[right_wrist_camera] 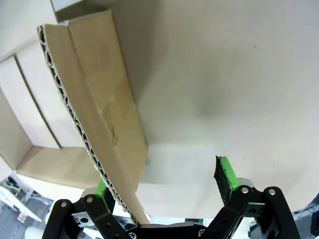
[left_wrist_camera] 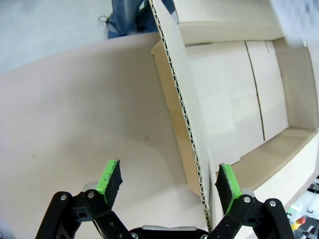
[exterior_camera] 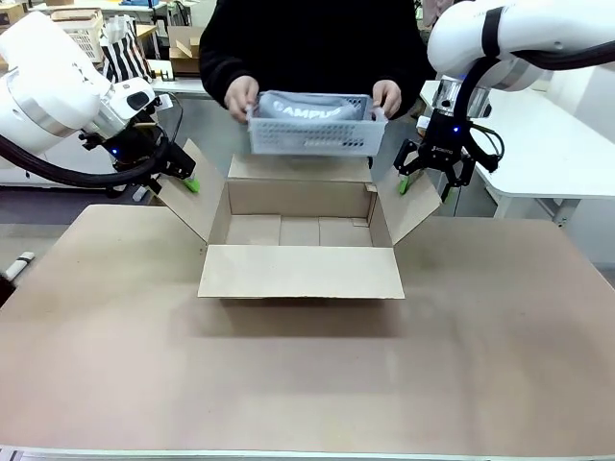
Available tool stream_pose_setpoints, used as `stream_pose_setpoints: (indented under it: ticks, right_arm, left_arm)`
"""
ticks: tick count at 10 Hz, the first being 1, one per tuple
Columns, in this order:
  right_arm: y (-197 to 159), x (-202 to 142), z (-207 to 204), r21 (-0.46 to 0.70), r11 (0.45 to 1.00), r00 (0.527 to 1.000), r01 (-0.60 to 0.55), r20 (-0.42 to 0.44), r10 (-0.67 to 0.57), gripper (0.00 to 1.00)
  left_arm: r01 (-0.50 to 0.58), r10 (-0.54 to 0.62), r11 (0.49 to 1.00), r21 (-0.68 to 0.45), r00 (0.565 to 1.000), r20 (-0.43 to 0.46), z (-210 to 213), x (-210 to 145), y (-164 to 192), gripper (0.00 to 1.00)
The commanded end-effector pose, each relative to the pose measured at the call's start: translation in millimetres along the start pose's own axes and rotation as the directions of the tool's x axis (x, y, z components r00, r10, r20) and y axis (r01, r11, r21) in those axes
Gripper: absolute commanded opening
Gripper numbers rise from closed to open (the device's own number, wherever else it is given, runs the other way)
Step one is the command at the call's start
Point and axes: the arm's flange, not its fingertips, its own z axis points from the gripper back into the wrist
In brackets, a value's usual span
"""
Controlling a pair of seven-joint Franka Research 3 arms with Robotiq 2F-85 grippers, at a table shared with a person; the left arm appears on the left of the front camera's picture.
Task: Pack the gift set into the box.
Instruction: Lift both hands away from the flaps of the Package Box.
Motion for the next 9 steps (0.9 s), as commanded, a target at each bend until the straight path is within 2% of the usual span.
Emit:
stream_pose_setpoints:
  ticks: [1,9]
  right_arm:
    - [0.3,0.2,3.6,-0.026,0.999,1.000,0.022,0.003,-0.022,1.00]
    - [0.3,0.2,3.6,-0.026,0.999,1.000,0.022,0.003,-0.022,1.00]
  left_arm:
    - [-0.008,0.008,1.000,0.014,1.000,0.000,1.4,0.2,-0.4,1.00]
    - [-0.008,0.008,1.000,0.014,1.000,0.000,1.4,0.2,-0.4,1.00]
